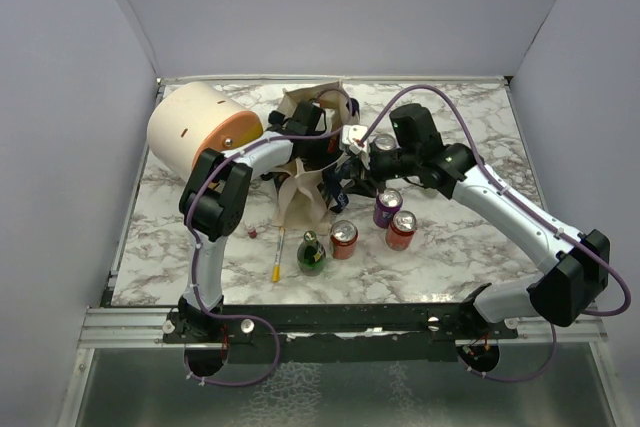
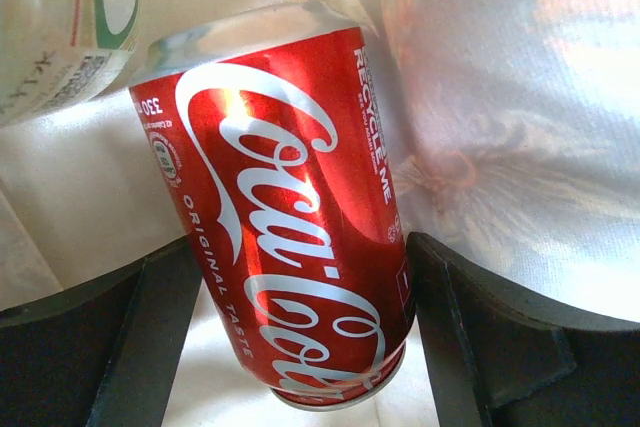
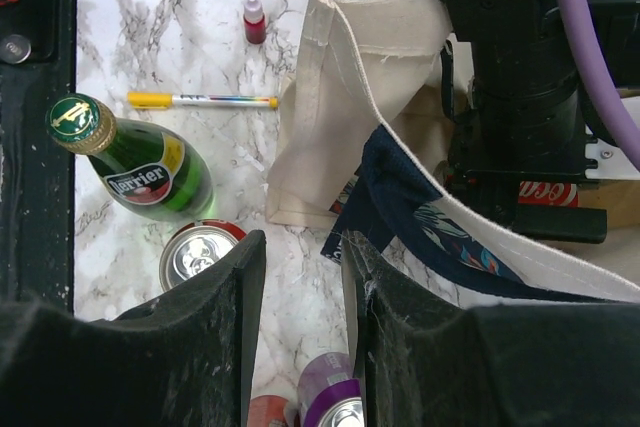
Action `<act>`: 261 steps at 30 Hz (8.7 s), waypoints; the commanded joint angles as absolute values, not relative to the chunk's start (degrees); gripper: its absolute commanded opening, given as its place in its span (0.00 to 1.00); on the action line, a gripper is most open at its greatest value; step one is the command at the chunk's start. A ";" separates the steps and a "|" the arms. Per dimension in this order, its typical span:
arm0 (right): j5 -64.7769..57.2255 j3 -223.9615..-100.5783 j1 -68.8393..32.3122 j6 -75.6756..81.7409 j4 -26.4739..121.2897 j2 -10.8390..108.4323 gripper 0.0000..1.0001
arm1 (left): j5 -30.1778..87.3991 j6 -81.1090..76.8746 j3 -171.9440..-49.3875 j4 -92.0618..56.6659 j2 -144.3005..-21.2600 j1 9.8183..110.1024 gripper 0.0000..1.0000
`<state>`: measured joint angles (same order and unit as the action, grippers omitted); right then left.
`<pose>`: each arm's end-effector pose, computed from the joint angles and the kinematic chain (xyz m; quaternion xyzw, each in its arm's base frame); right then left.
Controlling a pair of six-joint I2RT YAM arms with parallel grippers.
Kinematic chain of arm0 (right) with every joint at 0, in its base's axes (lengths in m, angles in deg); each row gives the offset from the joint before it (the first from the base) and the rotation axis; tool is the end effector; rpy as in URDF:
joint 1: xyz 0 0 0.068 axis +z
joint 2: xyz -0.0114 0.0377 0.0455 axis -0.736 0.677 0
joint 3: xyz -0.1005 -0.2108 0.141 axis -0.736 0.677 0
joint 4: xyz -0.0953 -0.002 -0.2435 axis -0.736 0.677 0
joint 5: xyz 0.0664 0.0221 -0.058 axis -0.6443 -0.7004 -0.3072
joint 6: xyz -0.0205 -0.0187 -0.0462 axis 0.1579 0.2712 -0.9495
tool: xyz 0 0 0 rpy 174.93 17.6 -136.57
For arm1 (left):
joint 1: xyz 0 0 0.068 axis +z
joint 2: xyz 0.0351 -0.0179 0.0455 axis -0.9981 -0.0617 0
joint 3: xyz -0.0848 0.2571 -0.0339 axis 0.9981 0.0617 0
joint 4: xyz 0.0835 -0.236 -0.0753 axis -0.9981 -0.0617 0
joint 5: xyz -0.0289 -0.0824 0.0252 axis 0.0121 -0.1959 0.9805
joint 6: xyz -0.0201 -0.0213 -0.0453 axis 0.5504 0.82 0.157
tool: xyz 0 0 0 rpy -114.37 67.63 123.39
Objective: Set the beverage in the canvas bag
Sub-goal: Pick up the drink from the canvas bag, then place the drink in the canvas bag, then pick up the drink from the center of the board.
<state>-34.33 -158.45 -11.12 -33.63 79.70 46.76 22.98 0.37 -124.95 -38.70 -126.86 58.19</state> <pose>0.2275 0.1943 0.3356 -0.5830 0.6429 0.3185 0.3813 0.3967 -0.2230 0.1746 0.1552 0.9263 -0.2236 0.2606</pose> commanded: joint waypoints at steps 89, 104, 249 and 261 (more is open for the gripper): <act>-14.70 -175.63 -18.28 -10.28 68.09 57.10 0.61 | 17.34 -19.55 -138.35 -51.87 -103.74 65.65 0.00; -6.13 -183.76 -18.36 -1.57 69.49 65.81 0.63 | 19.36 -19.10 -138.36 -51.95 -109.36 63.08 0.00; -24.99 -182.39 -25.43 -14.35 73.23 72.81 0.38 | 14.04 -17.21 -145.04 -49.80 -128.44 65.83 0.77; -24.31 -182.33 -25.52 -14.33 73.68 72.84 0.38 | 13.04 -20.38 -142.05 -44.50 -129.53 65.80 0.71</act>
